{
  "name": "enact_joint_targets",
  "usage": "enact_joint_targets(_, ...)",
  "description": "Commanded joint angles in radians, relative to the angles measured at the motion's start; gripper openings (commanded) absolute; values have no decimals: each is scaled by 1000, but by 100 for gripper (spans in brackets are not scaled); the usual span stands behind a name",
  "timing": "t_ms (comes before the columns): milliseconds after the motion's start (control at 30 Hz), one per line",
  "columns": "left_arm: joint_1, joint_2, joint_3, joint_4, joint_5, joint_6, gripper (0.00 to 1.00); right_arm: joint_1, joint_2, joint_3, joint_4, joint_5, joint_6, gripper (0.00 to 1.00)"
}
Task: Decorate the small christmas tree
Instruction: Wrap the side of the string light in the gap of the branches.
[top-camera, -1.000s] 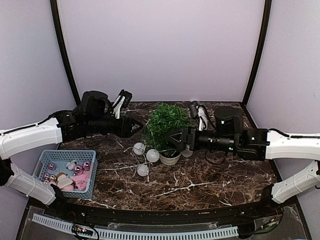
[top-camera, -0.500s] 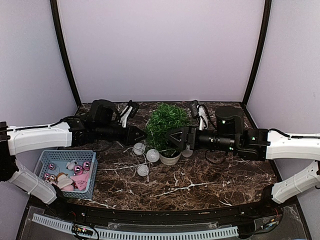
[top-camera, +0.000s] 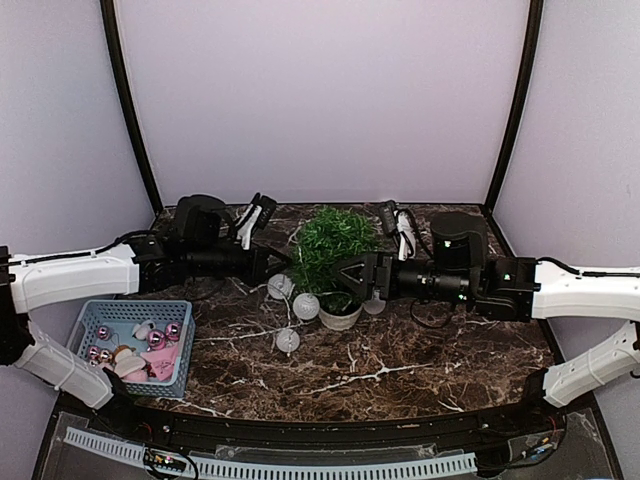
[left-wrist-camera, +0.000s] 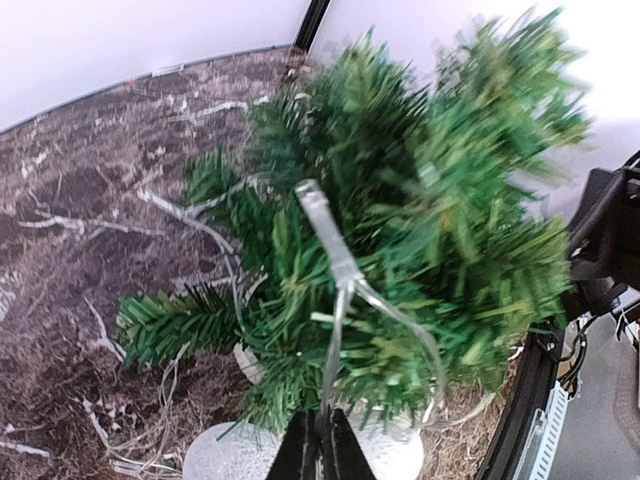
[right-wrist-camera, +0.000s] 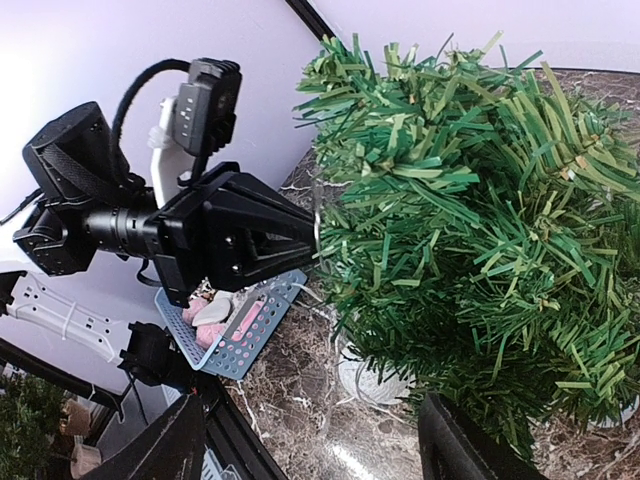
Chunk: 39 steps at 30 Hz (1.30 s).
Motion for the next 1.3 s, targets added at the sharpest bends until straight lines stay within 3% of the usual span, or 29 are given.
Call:
enact_joint_targets(0,2,-50,44,3,-11,43,0,-1,-14,4,37,-7,-2,74)
enact_joint_targets(100,1,-20,74,-30,2,59,0,0,-6,24,34,-35,-20,74)
enact_joint_targets(333,2,50,120,-74,12,64,0,22,15,104,-69,78,-84,72)
enact_joint_targets(1000,2,176,174,-94,71,76,0,27,57,112,-19,40,-79,72)
enact_joint_targets(1267,1,117,117,-115,-41,77,2,28,52,104,-18,46,-73,72)
